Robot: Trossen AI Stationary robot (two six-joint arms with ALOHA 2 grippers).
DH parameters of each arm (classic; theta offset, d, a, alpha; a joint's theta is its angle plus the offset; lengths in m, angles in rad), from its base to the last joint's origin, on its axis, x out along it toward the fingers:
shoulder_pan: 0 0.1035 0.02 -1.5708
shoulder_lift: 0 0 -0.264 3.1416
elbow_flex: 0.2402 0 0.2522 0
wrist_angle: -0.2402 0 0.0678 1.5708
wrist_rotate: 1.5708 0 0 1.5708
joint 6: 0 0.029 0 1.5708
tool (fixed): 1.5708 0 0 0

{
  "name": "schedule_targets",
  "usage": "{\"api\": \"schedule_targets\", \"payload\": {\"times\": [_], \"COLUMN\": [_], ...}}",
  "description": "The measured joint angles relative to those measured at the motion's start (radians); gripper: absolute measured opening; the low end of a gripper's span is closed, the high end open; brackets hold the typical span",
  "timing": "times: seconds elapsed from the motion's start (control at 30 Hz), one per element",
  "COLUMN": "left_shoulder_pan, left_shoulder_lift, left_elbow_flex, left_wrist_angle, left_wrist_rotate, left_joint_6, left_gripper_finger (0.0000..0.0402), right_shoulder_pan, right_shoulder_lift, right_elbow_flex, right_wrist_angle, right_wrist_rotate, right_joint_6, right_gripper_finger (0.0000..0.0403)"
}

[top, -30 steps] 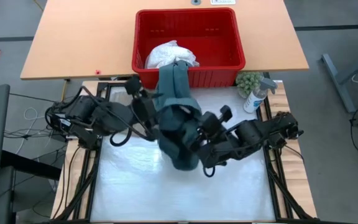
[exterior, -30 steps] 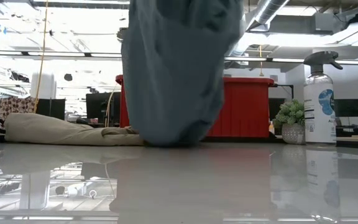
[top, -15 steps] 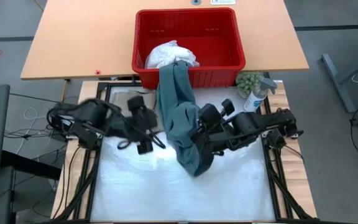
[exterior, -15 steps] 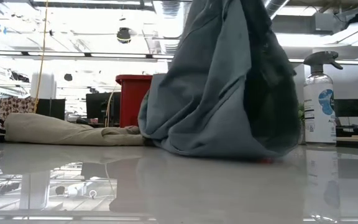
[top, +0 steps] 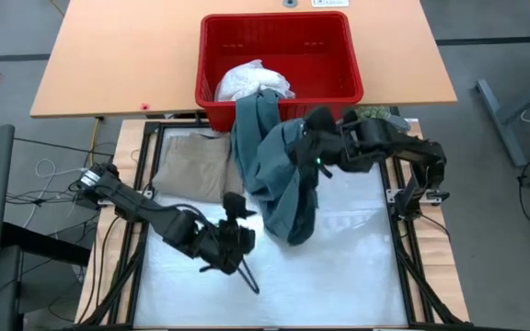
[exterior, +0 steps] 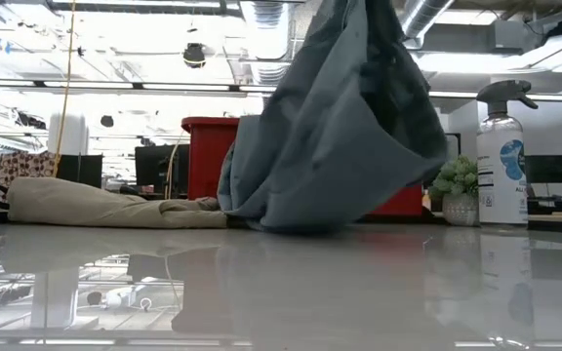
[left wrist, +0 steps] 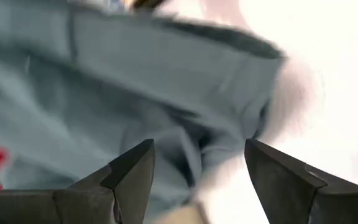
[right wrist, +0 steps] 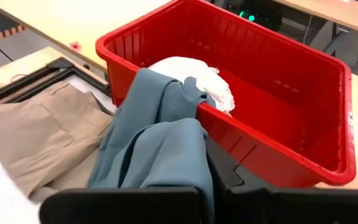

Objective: Fold Laundry from Bin
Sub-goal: Fold the blue pants in the red bin

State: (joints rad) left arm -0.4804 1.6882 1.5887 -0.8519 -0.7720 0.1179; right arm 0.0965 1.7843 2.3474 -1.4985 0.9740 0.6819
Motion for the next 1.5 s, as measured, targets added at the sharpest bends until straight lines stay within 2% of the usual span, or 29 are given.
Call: {"api": "schedule_targets", "payload": {"times": [0.17, 0.27, 0.4, 0.57, 0.67, 0.8, 1.0, 1.13, 1.3, 1.43, 1.5], "left_shoulder_pan": [-0.020, -0.020, 0.002, 0.051, 0.079, 0.101, 0.124, 0.133, 0.145, 0.155, 0.157], "left_shoulder_lift": [0.000, 0.000, 0.009, 0.066, 0.127, 0.211, 0.323, 0.399, 0.526, 0.635, 0.689], "left_elbow_flex": [-0.096, -0.127, -0.169, -0.178, -0.180, -0.168, -0.137, -0.101, 0.006, 0.136, 0.215], "left_wrist_angle": [0.188, 0.312, 0.523, 0.689, 0.731, 0.785, 0.783, 0.808, 0.874, 0.859, 0.800], "left_wrist_rotate": [0.008, 0.077, 0.188, 0.207, 0.207, 0.128, 0.119, 0.092, -0.030, -0.123, -0.187], "left_joint_6": [0.339, 0.497, 0.633, 0.760, 0.810, 0.948, 1.154, 1.234, 1.253, 1.286, 1.289], "left_gripper_finger": [0.0239, 0.0239, 0.0239, 0.0239, 0.0239, 0.0239, 0.0239, 0.0239, 0.0239, 0.0239, 0.0236], "right_shoulder_pan": [-0.054, -0.081, -0.101, -0.122, -0.131, -0.133, -0.138, -0.137, -0.136, -0.131, -0.131], "right_shoulder_lift": [-0.005, 0.000, 0.003, 0.003, 0.003, 0.003, 0.003, 0.003, 0.003, 0.003, 0.003], "right_elbow_flex": [0.000, 0.000, -0.002, -0.002, -0.002, -0.002, -0.002, -0.001, -0.002, -0.002, -0.001], "right_wrist_angle": [0.025, 0.028, 0.064, 0.158, 0.173, 0.169, 0.171, 0.166, 0.167, 0.164, 0.163], "right_wrist_rotate": [-0.048, -0.087, -0.142, -0.186, -0.217, -0.227, -0.229, -0.234, -0.247, -0.251, -0.252], "right_joint_6": [-0.065, -0.066, -0.096, -0.159, -0.168, -0.183, -0.217, -0.234, -0.247, -0.258, -0.272], "right_gripper_finger": [0.0023, 0.0023, 0.0023, 0.0023, 0.0023, 0.0023, 0.0023, 0.0023, 0.0023, 0.0023, 0.0023]}}
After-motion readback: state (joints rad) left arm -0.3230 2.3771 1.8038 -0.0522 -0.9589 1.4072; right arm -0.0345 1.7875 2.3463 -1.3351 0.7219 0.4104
